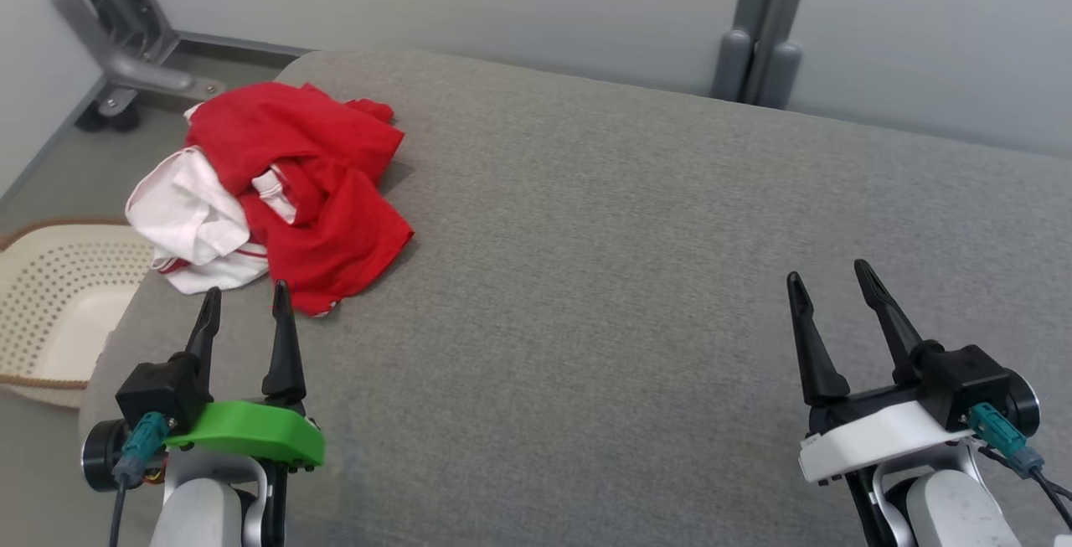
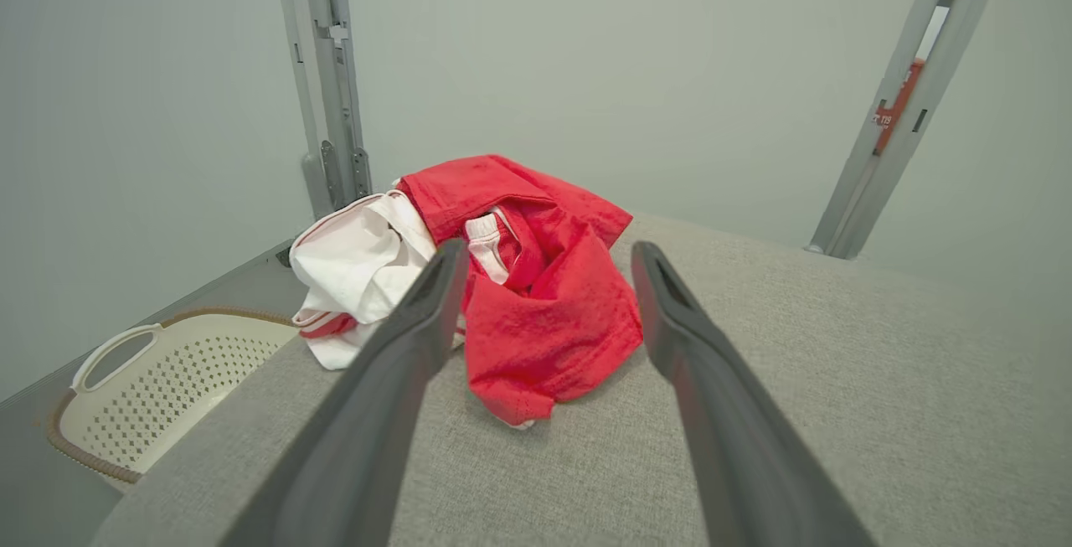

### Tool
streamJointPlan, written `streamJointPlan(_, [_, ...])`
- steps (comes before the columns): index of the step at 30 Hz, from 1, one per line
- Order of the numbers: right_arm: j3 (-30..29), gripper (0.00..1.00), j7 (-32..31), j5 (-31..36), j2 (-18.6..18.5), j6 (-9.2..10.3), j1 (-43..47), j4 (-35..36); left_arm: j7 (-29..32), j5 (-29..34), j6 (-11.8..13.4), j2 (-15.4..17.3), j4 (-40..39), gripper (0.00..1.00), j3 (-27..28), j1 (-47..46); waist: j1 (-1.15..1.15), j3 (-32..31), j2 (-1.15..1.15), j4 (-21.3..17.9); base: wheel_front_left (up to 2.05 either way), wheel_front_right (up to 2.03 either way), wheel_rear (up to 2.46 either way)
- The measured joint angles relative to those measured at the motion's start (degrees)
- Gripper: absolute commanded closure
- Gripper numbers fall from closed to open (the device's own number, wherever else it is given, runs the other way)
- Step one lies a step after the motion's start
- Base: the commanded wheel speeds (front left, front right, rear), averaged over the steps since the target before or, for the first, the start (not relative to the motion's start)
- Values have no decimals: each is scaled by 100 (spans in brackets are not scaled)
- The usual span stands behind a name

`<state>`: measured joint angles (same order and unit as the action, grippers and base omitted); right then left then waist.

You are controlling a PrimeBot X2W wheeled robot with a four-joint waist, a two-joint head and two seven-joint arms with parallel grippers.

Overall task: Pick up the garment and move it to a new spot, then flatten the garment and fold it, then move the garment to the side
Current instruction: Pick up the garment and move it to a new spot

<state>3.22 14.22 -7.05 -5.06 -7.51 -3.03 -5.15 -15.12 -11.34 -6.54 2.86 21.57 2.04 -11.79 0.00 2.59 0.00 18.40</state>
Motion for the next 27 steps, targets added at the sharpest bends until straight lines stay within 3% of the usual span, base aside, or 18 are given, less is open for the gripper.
streamJointPlan(12, [109,0,-102,-29,-42,-1,-7,169,0,-187,59,0,-83,0,85,53,0,188,0,777,0,0,0])
streamJointPlan(22, [202,0,-318,-29,-248,-1,-279,469,0,-281,94,-1,134,0,-302,-245,0,540,0,722,0,0,0])
streamJointPlan(27, [214,0,-570,19,-508,-1,-541,856,-2,-708,68,-2,1113,0,-681,-1037,0,941,0,603,0,0,0])
